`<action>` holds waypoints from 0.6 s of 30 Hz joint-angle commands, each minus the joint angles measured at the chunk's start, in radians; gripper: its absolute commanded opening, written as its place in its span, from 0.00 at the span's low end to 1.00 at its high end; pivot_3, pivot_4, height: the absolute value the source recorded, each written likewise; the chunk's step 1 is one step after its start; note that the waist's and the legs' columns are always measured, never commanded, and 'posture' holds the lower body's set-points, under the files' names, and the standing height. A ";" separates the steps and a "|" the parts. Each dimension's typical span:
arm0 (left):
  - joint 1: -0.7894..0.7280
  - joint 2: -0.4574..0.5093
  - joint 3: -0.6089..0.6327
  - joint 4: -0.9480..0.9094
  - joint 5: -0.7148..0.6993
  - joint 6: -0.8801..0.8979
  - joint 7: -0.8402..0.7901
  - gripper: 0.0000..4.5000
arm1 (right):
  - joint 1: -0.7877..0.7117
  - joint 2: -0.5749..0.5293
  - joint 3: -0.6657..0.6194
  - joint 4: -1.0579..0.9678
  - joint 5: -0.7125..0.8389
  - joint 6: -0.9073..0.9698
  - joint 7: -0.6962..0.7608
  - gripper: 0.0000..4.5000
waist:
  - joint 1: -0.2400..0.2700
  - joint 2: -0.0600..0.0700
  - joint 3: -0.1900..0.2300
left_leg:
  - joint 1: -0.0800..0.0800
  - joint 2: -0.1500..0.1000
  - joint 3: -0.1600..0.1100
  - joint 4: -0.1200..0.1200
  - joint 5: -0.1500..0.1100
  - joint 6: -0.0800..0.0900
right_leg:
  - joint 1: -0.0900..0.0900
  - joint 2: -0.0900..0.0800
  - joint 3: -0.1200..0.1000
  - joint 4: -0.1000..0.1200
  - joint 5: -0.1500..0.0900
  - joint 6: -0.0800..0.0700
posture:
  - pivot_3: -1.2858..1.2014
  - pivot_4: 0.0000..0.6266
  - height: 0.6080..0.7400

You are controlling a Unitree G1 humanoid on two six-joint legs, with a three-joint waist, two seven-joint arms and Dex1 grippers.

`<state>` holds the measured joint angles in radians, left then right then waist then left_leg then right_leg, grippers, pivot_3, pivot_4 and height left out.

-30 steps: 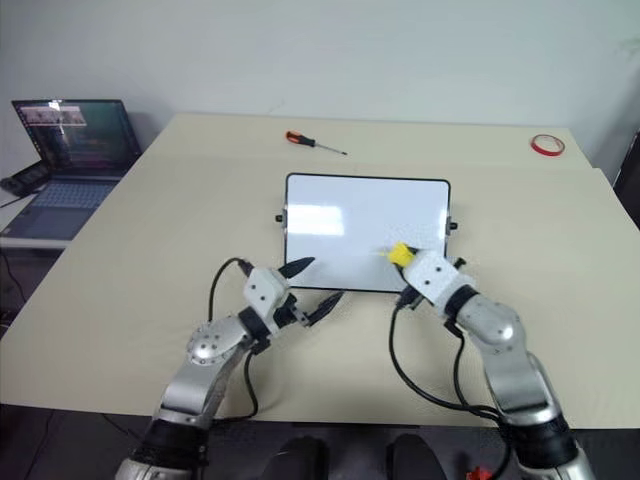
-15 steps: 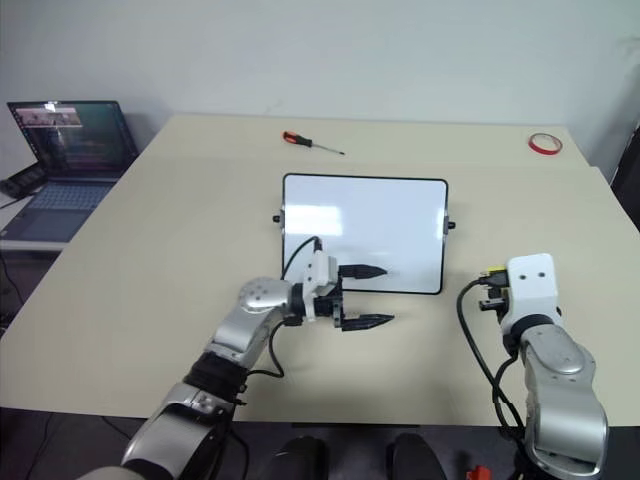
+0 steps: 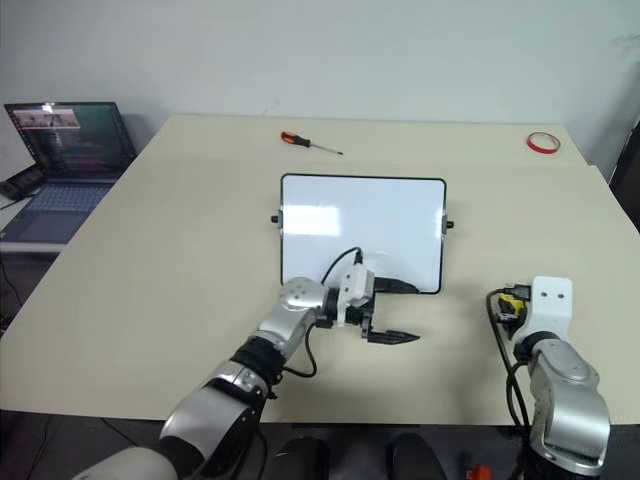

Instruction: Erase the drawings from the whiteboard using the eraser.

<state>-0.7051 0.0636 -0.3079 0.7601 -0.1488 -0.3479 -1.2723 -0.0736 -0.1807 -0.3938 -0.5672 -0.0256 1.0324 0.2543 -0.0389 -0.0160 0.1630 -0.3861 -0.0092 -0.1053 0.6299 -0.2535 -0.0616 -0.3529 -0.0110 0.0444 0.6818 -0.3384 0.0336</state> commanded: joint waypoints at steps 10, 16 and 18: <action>0.029 0.019 0.008 -0.068 0.019 -0.010 0.007 1.00 | -0.074 -0.032 0.049 0.091 0.050 -0.098 -0.044 0.26 | 0.002 0.000 0.000 | 0.000 0.000 -0.001 0.000 0.000 0.000 | 0.000 0.000 0.000 0.000 0.000 0.000 | 0.52 0.24 1.00; 0.022 0.020 0.011 -0.062 0.031 -0.027 0.040 1.00 | -0.075 -0.048 0.057 0.120 0.072 -0.112 -0.053 0.26 | 0.002 0.000 0.000 | 0.000 0.000 -0.001 0.000 0.000 0.000 | 0.000 0.000 0.000 0.000 0.000 0.000 | 0.52 0.24 1.00; 0.021 0.018 0.012 -0.062 0.032 -0.027 0.043 1.00 | -0.076 -0.052 0.059 0.128 0.077 -0.118 -0.056 0.26 | 0.002 0.000 0.000 | 0.000 0.000 -0.001 0.000 0.000 0.000 | 0.000 0.000 0.000 0.000 0.000 0.000 | 0.52 0.24 1.00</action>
<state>-0.6729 0.0865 -0.3071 0.7325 -0.1139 -0.3580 -1.2329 -0.1378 -0.2208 -0.3310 -0.4256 0.0356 0.9437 0.2054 -0.0371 -0.0159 0.1629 -0.3862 -0.0090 -0.1059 0.6301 -0.2534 -0.0617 -0.3529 -0.0109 0.0443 0.6820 -0.3384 0.0336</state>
